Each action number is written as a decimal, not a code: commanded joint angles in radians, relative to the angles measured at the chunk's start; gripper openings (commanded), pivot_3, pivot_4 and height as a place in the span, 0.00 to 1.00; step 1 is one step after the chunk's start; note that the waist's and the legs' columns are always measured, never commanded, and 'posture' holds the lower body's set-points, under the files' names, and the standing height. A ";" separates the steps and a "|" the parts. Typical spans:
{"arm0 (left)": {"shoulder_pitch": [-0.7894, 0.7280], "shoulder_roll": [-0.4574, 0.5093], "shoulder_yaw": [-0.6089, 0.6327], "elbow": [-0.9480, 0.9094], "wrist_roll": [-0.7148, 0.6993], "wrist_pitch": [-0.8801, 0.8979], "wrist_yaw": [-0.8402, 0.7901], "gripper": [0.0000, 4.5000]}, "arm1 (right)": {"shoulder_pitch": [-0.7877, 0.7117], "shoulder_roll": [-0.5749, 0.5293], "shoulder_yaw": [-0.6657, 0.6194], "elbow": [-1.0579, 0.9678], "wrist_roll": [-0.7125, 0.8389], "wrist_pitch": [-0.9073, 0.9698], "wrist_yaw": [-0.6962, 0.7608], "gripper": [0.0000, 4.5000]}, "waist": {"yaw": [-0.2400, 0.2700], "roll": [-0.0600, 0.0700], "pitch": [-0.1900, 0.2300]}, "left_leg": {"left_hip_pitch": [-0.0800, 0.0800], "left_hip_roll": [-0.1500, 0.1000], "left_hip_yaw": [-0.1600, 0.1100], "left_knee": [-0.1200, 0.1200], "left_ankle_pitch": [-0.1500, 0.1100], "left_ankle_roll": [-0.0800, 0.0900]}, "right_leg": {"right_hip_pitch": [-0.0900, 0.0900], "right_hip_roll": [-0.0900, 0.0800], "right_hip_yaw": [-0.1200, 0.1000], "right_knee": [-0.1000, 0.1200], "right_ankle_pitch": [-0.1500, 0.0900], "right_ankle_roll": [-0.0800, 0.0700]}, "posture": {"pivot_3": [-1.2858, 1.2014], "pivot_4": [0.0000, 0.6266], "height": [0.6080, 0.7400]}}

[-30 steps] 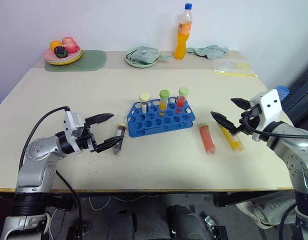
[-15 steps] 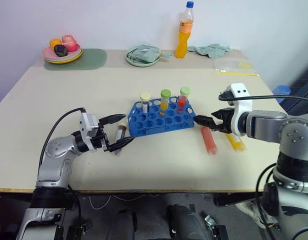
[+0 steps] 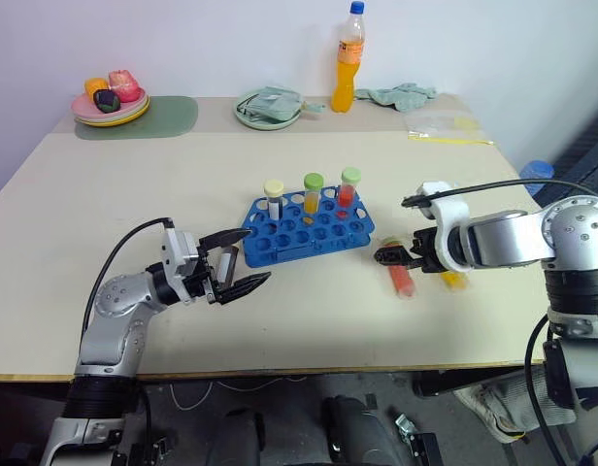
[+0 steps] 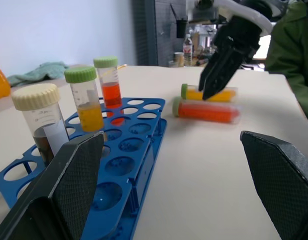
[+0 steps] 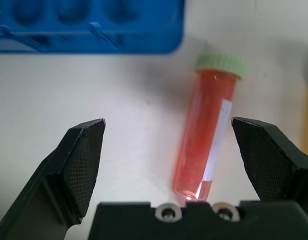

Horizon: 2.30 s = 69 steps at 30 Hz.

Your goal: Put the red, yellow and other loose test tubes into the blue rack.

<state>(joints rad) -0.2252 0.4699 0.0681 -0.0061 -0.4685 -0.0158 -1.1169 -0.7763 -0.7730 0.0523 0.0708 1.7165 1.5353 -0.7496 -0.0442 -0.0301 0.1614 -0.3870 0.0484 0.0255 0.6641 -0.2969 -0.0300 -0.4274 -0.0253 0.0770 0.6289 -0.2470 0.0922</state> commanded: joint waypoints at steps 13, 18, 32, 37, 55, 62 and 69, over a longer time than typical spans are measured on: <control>0.083 -0.018 -0.008 -0.099 0.000 -0.043 0.059 0.99 | -0.112 -0.064 0.216 0.133 0.256 -0.182 -0.243 1.00 | 0.000 0.000 0.000 | -0.001 0.001 0.000 0.000 0.000 0.000 | -0.001 0.000 0.000 -0.001 0.000 0.000 | 0.52 0.24 1.00; 0.093 -0.019 -0.007 -0.114 0.000 -0.043 0.070 0.99 | -0.134 -0.053 0.254 0.164 0.248 -0.175 -0.225 1.00 | 0.001 0.000 0.000 | -0.001 0.001 0.000 0.000 0.000 0.000 | -0.001 0.000 0.000 -0.001 0.000 0.000 | 0.52 0.24 1.00; 0.111 -0.019 -0.013 -0.136 0.005 -0.043 0.102 0.99 | -0.134 0.044 0.231 0.201 -0.030 -0.129 -0.114 1.00 | 0.000 0.000 0.000 | -0.002 0.001 0.000 0.000 0.000 0.001 | -0.002 0.000 0.000 -0.001 0.000 0.000 | 0.52 0.24 1.00; 0.110 -0.019 -0.015 -0.138 0.008 -0.042 0.108 0.99 | -0.129 0.082 0.184 0.210 -0.163 -0.086 -0.038 1.00 | 0.001 0.000 0.000 | -0.002 0.001 0.000 0.000 0.000 0.001 | -0.002 0.000 0.000 -0.001 0.000 0.000 | 0.52 0.24 1.00; 0.096 -0.008 -0.017 -0.141 0.011 -0.031 0.116 1.00 | -0.072 0.113 -0.024 0.003 -0.368 0.079 0.169 0.26 | 0.002 0.001 0.000 | -0.003 0.001 0.000 0.000 0.000 0.001 | -0.002 0.000 0.000 -0.001 0.000 0.000 | 0.52 0.24 1.00; 0.072 0.007 -0.002 -0.104 0.005 -0.040 0.098 1.00 | 0.103 0.109 -0.176 -0.382 -0.324 -0.025 0.243 0.26 | 0.000 0.001 0.000 | -0.003 0.001 0.000 0.000 -0.001 0.003 | -0.003 0.000 0.000 -0.002 0.000 0.000 | 0.52 0.24 1.00; -0.002 0.017 0.010 -0.017 0.005 -0.055 0.063 1.00 | 0.199 0.186 -0.137 -0.658 -0.664 -0.452 0.465 0.26 | 0.000 0.001 0.000 | -0.002 0.001 0.000 0.000 -0.001 0.003 | -0.003 0.000 -0.001 -0.002 0.000 0.000 | 0.52 0.24 1.00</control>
<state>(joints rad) -0.2064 0.4753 0.0561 -0.0278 -0.4538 -0.0517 -1.0424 -0.5756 -0.6038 -0.0902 -0.5030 1.1418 1.2144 -0.3564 -0.0439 -0.0288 0.1618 -0.3895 0.0492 0.0253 0.6639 -0.2984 -0.0274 -0.4302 -0.0249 0.0765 0.6269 -0.2473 0.0922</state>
